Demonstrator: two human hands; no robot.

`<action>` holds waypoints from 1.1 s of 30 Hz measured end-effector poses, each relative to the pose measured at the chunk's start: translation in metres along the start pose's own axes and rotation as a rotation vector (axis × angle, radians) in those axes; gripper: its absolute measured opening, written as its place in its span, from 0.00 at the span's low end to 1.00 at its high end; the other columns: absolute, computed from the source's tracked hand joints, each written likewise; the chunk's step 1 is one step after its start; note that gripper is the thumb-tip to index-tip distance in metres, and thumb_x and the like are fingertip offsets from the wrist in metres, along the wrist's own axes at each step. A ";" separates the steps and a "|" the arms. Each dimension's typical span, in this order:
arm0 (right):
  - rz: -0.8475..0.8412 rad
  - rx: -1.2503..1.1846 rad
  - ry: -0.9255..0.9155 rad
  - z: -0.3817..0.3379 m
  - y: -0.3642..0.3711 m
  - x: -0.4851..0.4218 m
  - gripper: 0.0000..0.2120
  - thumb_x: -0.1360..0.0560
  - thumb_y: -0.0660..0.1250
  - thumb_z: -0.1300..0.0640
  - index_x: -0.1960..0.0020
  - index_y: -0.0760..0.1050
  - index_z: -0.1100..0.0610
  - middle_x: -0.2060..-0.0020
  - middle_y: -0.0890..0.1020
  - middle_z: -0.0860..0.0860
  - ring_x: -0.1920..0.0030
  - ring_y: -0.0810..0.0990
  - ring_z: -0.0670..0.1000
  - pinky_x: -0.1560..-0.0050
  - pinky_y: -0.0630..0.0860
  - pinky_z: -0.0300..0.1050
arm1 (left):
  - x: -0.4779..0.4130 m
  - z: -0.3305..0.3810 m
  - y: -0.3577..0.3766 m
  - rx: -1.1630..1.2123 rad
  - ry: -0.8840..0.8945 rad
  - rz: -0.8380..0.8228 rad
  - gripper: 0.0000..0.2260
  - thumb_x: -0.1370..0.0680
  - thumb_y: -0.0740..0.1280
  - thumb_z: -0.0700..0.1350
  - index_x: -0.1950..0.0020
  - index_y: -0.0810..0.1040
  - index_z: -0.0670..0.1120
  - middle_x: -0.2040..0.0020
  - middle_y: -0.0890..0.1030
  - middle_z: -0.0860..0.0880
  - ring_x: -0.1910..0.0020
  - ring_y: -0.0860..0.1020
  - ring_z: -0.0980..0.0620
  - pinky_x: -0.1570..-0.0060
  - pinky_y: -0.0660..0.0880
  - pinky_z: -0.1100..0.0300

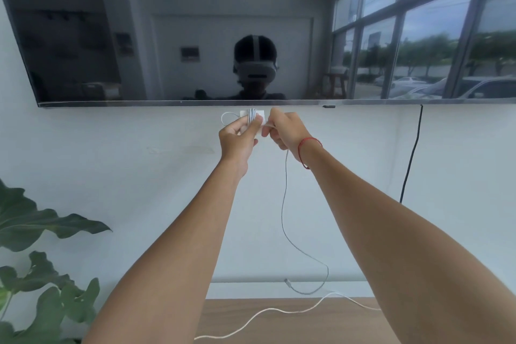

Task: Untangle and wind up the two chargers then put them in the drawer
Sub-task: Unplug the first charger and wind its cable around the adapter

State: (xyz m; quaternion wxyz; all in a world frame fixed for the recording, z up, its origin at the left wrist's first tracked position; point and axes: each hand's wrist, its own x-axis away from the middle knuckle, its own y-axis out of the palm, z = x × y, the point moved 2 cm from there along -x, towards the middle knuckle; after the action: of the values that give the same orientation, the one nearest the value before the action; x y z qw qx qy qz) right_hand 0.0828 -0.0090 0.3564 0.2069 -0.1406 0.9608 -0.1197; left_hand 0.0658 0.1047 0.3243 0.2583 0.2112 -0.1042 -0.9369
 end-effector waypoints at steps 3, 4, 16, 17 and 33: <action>0.074 -0.040 -0.046 -0.014 -0.007 -0.005 0.17 0.25 0.57 0.55 0.67 0.77 0.61 0.77 0.66 0.49 0.75 0.60 0.48 0.74 0.59 0.39 | -0.002 -0.003 -0.005 -0.016 -0.033 0.029 0.15 0.26 0.72 0.50 0.41 0.82 0.46 0.44 0.82 0.47 0.45 0.80 0.48 0.49 0.80 0.57; 0.095 -0.038 -0.069 -0.018 -0.009 -0.007 0.16 0.25 0.58 0.56 0.67 0.78 0.60 0.76 0.64 0.50 0.75 0.60 0.48 0.74 0.60 0.39 | -0.002 -0.004 -0.007 -0.008 -0.048 0.033 0.16 0.25 0.72 0.50 0.40 0.81 0.46 0.43 0.82 0.47 0.45 0.80 0.47 0.50 0.80 0.58; 0.150 0.083 -0.178 -0.024 -0.012 -0.023 0.15 0.21 0.63 0.49 0.59 0.82 0.55 0.71 0.70 0.51 0.73 0.65 0.46 0.69 0.68 0.36 | 0.003 0.004 -0.005 -0.005 -0.047 -0.134 0.10 0.27 0.74 0.52 0.50 0.83 0.48 0.52 0.83 0.50 0.51 0.81 0.52 0.51 0.80 0.59; 0.186 0.079 -0.190 -0.023 -0.014 -0.023 0.16 0.21 0.64 0.49 0.58 0.83 0.58 0.73 0.69 0.50 0.74 0.65 0.46 0.70 0.68 0.34 | 0.002 0.005 -0.004 -0.024 -0.042 -0.143 0.11 0.27 0.74 0.52 0.49 0.83 0.48 0.52 0.83 0.49 0.52 0.80 0.52 0.51 0.80 0.60; 0.326 -0.067 -0.041 0.025 -0.016 -0.019 0.23 0.22 0.64 0.48 0.70 0.67 0.60 0.71 0.66 0.55 0.70 0.61 0.51 0.70 0.60 0.40 | 0.011 0.013 0.009 0.112 -0.111 -0.225 0.12 0.25 0.72 0.51 0.45 0.82 0.48 0.45 0.83 0.46 0.44 0.82 0.46 0.45 0.78 0.55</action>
State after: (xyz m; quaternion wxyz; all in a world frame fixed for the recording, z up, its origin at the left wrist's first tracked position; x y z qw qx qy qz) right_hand 0.1140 -0.0224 0.3461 0.2382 0.0079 0.9699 -0.0494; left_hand 0.0553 0.0921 0.3352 0.1330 0.1834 -0.1462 -0.9630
